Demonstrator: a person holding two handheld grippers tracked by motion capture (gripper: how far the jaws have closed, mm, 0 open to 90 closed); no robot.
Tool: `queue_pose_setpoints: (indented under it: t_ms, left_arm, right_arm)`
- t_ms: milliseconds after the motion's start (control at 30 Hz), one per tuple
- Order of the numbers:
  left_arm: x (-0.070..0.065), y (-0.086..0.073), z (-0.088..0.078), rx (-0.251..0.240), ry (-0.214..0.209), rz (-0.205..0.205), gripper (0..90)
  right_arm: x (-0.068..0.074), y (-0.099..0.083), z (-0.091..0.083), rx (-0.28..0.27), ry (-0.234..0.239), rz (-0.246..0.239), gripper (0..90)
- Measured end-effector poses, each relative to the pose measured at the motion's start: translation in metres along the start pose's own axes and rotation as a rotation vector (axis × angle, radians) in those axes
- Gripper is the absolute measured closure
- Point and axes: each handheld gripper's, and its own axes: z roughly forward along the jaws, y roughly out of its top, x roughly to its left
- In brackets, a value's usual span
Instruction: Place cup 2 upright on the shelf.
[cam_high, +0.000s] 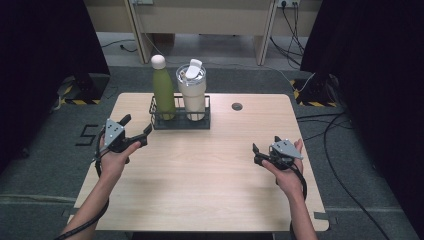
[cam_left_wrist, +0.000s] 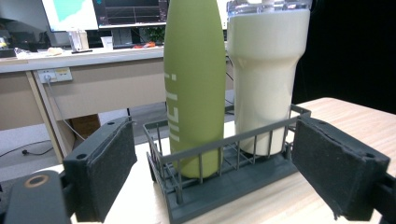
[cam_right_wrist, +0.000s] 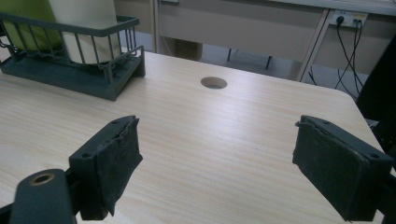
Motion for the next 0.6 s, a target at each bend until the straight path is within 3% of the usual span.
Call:
queue_pose_setpoints:
  t_ms: [300,600]
  left_arm:
    - [0.000,-0.010,-0.012,0.002,0.003,0.020,13.0]
    - [-0.001,-0.024,-0.026,0.028,0.004,0.015,13.2]
  right_arm:
    - [0.000,0.000,-0.001,-0.002,0.000,0.001,14.5]
    - [0.001,0.001,-0.001,0.000,0.000,0.003,14.6]
